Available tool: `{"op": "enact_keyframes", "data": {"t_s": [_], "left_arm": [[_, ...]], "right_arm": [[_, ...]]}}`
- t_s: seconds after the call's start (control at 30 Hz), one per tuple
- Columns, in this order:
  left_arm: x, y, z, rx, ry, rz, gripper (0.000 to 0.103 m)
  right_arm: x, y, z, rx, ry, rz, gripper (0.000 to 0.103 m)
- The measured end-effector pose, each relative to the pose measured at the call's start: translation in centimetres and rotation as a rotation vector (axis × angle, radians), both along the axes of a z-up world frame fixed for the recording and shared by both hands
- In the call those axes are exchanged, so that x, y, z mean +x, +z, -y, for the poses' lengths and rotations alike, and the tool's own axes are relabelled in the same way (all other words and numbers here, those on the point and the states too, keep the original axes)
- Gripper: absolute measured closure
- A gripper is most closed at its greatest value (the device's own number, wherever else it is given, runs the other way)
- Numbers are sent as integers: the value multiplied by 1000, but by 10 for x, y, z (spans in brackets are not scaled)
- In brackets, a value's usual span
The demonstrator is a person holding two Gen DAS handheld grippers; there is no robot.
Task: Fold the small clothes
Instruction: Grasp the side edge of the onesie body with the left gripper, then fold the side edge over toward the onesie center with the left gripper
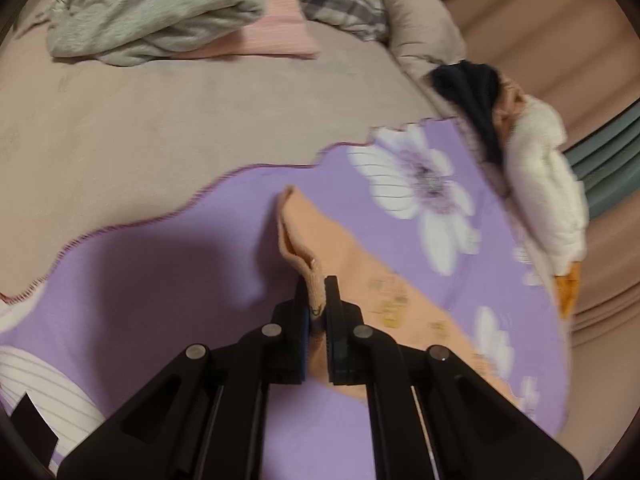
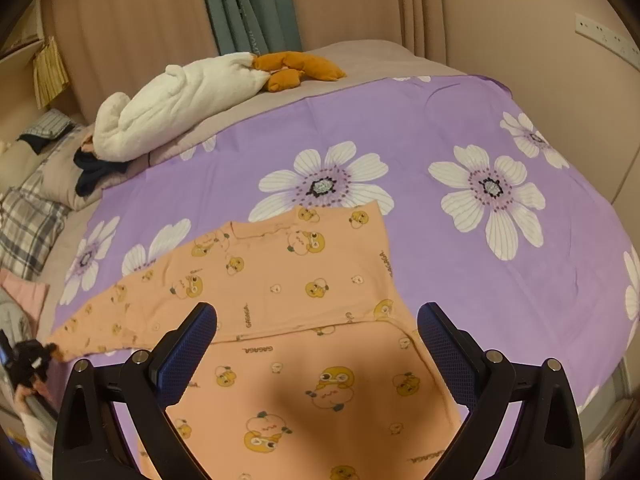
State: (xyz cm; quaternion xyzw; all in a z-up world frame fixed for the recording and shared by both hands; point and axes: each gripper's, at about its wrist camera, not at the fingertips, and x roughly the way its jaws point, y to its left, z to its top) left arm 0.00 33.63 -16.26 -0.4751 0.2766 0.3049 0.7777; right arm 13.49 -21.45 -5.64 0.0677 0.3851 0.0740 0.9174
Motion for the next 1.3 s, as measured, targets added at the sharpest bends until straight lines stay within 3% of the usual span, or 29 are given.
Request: {"op": "enact_keyframes", "data": {"t_s": [0.07,0.27,0.5,0.63,0.77,0.9,1.13,1.3], "left_arm": [[3,12,5,-11,-32,67,97],[23,60,35,70,-132,133,97],[57,92,86,132,-296,172,97],[81,102,120,176,-390,153,97],[102,103,158,206,-504,132,97],[120,94,202,275,-606,58,97],[147,56,257,303,-778,-43,97],[157,35,278,307,-842,-98,97]], "right_arm": [[-1,1,0,7,2,7,3],[-5,4,5,19,-20,30,3],[-8,3,15,46,-40,26,3],[-10,5,20,55,-53,33,3],[-11,6,23,65,-56,35,3],[-11,5,25,71,-54,27,3],[-11,2,30,73,-67,8,3],[-12,-1,33,64,-85,6,3]]}}
